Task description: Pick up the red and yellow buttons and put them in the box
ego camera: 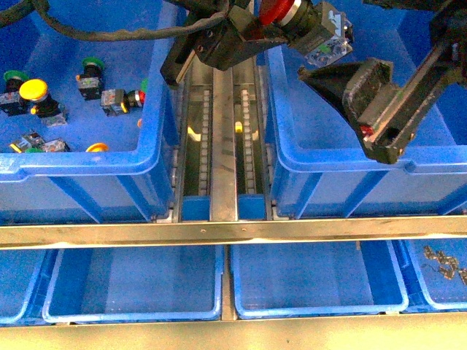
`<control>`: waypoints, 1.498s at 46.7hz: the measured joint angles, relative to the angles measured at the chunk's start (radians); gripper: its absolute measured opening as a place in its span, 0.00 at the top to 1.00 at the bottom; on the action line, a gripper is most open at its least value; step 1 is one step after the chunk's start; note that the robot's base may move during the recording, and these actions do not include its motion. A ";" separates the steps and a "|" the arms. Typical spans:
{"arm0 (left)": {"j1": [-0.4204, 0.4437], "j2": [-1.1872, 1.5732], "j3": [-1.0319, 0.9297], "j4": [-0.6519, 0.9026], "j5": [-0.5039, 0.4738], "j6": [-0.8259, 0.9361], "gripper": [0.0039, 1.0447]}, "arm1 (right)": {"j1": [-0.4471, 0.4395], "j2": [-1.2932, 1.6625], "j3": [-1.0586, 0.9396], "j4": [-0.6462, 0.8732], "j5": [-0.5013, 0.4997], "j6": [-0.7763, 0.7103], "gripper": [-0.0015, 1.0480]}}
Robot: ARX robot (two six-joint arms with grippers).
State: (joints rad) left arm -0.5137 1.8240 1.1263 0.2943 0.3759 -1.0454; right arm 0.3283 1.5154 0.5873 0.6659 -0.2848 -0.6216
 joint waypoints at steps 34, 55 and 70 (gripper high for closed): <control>0.009 0.000 0.003 0.000 0.002 0.001 0.68 | 0.032 0.138 0.153 -0.033 -0.006 -0.084 0.50; 0.026 0.008 0.015 -0.003 -0.015 0.051 0.53 | 0.031 0.146 0.156 -0.038 -0.006 -0.084 0.66; 0.039 -0.044 0.025 0.056 -0.038 0.116 0.08 | 0.025 0.154 0.156 -0.047 -0.007 -0.074 0.75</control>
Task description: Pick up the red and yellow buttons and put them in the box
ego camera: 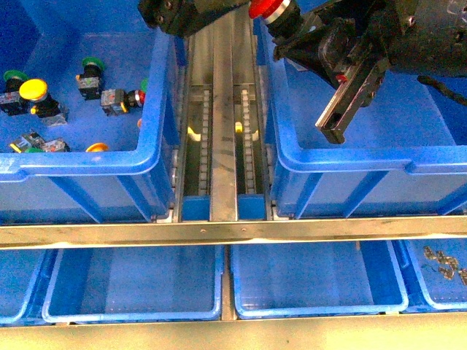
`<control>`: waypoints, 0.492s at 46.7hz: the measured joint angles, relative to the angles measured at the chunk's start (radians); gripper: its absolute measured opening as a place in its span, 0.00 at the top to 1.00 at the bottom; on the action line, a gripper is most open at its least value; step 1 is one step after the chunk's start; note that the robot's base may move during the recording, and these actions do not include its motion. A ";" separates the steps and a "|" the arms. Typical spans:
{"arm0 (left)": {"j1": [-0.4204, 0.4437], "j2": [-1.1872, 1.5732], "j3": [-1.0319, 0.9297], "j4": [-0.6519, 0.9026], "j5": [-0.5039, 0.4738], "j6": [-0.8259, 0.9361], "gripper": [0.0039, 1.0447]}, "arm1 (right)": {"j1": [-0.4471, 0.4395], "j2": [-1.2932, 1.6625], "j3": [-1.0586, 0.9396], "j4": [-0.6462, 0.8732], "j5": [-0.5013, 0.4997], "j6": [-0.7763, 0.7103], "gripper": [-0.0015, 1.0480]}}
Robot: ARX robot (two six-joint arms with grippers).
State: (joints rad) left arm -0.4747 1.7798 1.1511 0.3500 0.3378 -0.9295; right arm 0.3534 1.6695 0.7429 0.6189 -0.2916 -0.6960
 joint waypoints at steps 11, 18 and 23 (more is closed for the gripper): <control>0.077 -0.162 -0.175 -0.028 -0.054 0.090 0.07 | -0.050 -0.011 -0.028 0.003 0.001 0.047 0.75; 0.135 -0.249 -0.315 -0.046 -0.079 0.147 0.07 | -0.071 -0.039 -0.045 0.003 0.001 0.071 0.75; 0.179 -0.351 -0.443 -0.077 -0.140 0.228 0.07 | -0.090 -0.077 -0.053 -0.003 0.001 0.082 0.75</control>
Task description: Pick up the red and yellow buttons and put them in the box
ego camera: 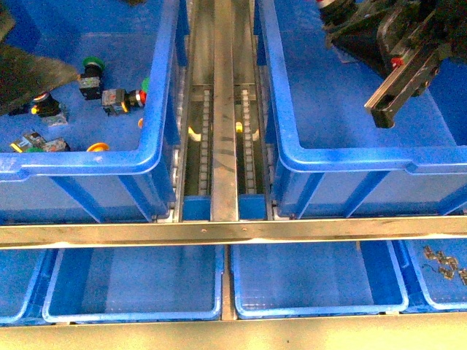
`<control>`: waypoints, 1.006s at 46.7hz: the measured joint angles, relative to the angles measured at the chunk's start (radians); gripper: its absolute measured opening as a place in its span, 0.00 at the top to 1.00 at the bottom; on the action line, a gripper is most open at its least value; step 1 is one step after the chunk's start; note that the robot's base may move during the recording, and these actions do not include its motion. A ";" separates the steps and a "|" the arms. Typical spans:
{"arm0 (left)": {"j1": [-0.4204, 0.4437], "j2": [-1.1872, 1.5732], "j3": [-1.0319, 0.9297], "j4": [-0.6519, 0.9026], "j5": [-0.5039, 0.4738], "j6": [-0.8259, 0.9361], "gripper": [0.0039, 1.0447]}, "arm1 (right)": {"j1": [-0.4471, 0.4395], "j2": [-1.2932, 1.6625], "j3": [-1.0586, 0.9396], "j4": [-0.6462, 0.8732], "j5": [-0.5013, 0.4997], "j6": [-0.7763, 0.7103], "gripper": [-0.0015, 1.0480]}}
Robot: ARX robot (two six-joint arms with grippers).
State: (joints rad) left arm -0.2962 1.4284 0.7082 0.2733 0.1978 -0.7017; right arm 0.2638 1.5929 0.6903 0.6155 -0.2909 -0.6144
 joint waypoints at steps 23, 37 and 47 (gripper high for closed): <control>0.119 -0.296 -0.288 -0.021 -0.243 0.259 0.07 | -0.045 -0.108 -0.026 -0.064 0.015 0.125 0.75; 0.236 -0.293 -0.588 0.737 -0.269 0.636 0.49 | -0.065 -0.167 -0.082 -0.080 0.030 0.196 0.75; 0.295 -0.430 -0.647 0.648 -0.205 0.680 0.82 | -0.121 -0.180 -0.118 -0.070 -0.047 0.211 0.75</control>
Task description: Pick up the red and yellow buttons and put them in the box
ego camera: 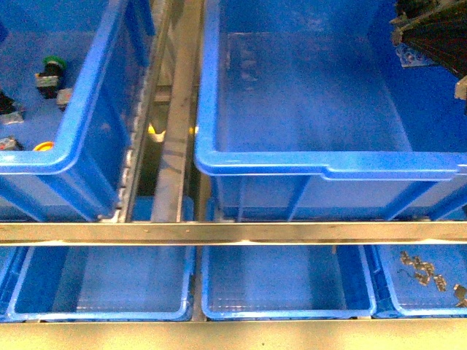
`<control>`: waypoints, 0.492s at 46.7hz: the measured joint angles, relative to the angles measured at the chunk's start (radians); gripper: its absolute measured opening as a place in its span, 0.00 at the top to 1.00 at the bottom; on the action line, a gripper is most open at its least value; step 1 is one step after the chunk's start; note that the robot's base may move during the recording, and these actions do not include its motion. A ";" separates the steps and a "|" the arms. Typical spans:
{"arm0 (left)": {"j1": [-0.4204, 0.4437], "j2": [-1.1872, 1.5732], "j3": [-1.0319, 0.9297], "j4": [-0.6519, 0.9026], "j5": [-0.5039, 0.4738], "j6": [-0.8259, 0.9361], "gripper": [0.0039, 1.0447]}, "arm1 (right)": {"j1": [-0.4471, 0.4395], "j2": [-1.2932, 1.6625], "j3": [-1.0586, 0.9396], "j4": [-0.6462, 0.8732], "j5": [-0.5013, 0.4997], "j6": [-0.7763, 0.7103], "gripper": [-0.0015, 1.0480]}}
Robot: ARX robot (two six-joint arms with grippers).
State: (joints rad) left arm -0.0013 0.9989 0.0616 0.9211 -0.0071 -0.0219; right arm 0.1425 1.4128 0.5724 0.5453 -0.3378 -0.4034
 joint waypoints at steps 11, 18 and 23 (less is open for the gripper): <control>0.000 -0.219 -0.037 -0.176 0.006 0.010 0.98 | -0.031 -0.067 0.000 -0.003 -0.047 0.013 0.75; 0.000 -0.298 -0.040 -0.245 0.006 0.011 0.98 | -0.004 -0.091 0.000 0.006 0.001 0.026 0.75; 0.000 -0.360 -0.040 -0.300 0.006 0.011 0.98 | 0.044 -0.092 0.000 0.006 0.045 0.049 0.75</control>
State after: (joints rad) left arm -0.0013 0.6388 0.0212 0.6209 -0.0006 -0.0109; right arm 0.1867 1.3205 0.5720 0.5518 -0.2932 -0.3542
